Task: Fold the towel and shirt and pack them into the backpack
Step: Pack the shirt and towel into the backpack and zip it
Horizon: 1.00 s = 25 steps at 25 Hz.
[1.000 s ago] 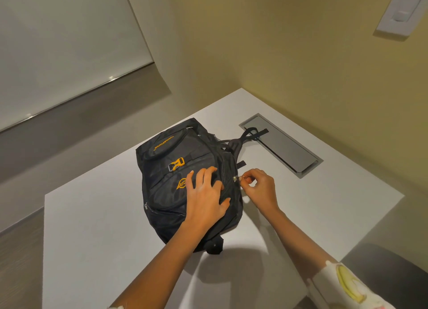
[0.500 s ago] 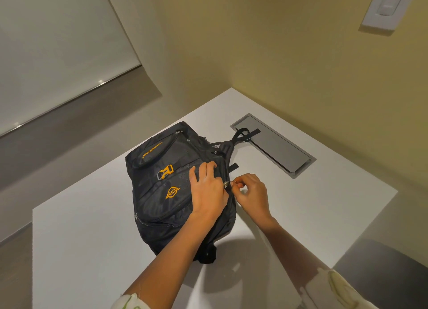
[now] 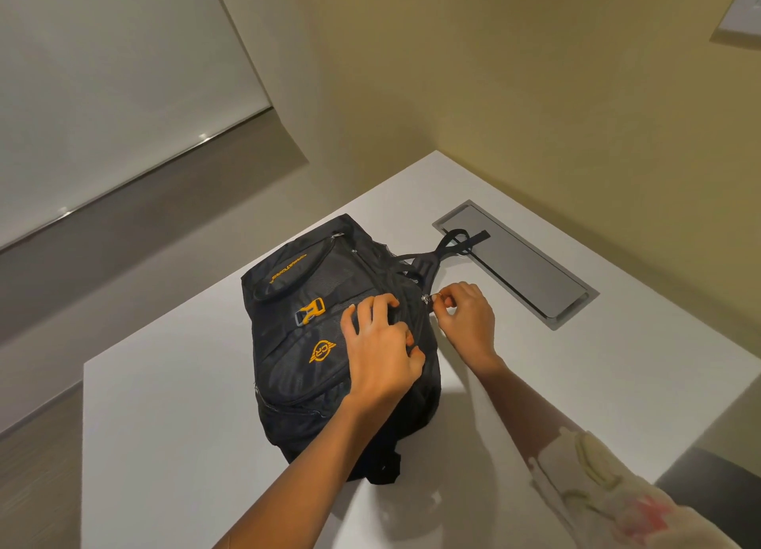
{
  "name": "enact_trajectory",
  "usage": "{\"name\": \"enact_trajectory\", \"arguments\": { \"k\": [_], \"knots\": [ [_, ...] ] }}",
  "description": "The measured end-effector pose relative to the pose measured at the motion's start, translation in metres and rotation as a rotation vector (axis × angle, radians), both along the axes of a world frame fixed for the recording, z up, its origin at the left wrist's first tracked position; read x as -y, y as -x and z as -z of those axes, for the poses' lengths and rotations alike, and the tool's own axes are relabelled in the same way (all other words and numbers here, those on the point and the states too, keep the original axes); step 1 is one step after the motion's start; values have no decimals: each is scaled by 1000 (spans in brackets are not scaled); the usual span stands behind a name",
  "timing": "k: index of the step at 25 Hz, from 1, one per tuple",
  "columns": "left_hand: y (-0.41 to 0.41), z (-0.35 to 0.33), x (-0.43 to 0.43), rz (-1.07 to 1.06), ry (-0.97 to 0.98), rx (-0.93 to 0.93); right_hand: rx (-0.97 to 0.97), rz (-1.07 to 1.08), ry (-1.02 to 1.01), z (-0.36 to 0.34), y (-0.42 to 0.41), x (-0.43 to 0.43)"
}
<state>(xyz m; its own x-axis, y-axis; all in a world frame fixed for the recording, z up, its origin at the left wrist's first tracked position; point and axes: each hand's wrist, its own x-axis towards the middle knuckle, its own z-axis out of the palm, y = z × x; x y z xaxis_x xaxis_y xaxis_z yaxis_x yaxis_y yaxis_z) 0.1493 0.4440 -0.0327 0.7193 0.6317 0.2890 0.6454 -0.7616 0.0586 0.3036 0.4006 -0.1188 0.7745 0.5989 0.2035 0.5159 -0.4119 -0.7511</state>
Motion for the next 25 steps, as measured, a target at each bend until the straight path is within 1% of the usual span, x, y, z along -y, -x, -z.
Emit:
{"name": "enact_trajectory", "arguments": {
  "k": [4,8,11,12,14,16,18,19,21,23,25],
  "knots": [
    [1,2,-2,-1,29,8,19,12,82,6,-12,-24],
    [7,6,-3,48,53,82,8,21,160,8,-22,-47],
    [11,8,-1,17,100,31,-9,28,209,10,-26,-59],
    [11,9,-2,21,115,13,-27,23,223,12,-29,-62],
    [16,12,-8,60,126,2,-124,19,262,12,-34,-66],
    [24,11,-24,52,157,82,-219,42,275,7,-41,-67],
    [36,6,-57,-61,182,192,-266,73,228,-4,-47,-72],
    [45,5,-78,-153,200,214,-283,69,209,-11,-48,-76],
    [65,6,-123,-388,338,200,-338,9,211,-30,-47,-92],
    [89,12,-162,-635,488,193,-400,-97,284,-47,-38,-115],
    [111,21,-187,-831,618,153,-436,-193,374,-58,-23,-138]
  ]
}}
